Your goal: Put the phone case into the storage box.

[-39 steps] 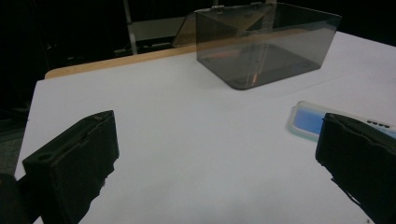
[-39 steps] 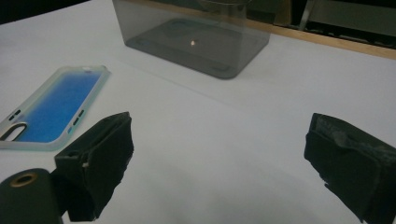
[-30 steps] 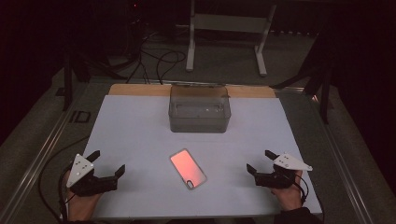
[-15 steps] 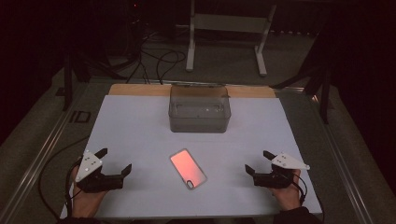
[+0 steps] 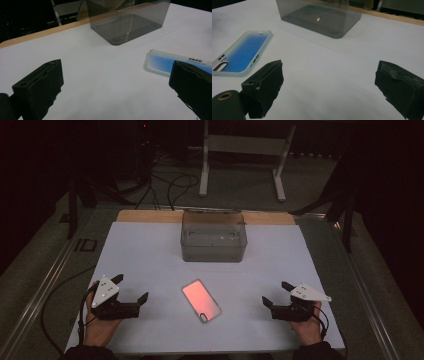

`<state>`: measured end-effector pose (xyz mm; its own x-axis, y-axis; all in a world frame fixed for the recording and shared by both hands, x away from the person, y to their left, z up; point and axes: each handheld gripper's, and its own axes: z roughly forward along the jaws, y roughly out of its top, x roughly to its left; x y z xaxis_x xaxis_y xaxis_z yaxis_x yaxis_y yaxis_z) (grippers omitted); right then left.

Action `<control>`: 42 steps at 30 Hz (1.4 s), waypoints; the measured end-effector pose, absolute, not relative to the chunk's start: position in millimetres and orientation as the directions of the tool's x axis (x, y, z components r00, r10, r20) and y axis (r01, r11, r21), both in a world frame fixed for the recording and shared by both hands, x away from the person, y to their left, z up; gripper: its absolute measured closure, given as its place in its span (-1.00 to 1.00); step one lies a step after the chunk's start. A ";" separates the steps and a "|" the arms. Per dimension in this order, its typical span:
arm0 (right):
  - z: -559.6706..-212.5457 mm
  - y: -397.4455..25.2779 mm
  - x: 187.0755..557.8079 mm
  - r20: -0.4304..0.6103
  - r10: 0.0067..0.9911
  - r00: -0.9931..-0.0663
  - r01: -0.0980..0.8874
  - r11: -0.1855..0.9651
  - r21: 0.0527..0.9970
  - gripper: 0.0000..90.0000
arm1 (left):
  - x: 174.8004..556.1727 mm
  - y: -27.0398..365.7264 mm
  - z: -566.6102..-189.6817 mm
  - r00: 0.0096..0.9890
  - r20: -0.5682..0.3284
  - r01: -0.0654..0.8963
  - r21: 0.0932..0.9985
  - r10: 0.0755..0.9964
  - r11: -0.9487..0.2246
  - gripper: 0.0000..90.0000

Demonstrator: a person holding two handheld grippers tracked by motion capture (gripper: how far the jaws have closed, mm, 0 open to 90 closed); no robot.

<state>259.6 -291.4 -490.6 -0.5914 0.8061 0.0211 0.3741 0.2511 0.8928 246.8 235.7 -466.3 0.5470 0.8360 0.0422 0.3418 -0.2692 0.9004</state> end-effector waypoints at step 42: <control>-490.2 -290.6 259.7 0.028 0.802 -0.597 0.382 0.253 0.889 -0.82 | 294.6 193.0 -462.4 0.643 0.100 0.333 0.856 0.759 -0.395 -0.99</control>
<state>259.7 -290.6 -490.2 -0.5965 0.8021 0.0285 0.3823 0.2528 0.8888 294.6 193.0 -462.4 0.6428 0.7595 0.0998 0.3333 -0.3946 0.8563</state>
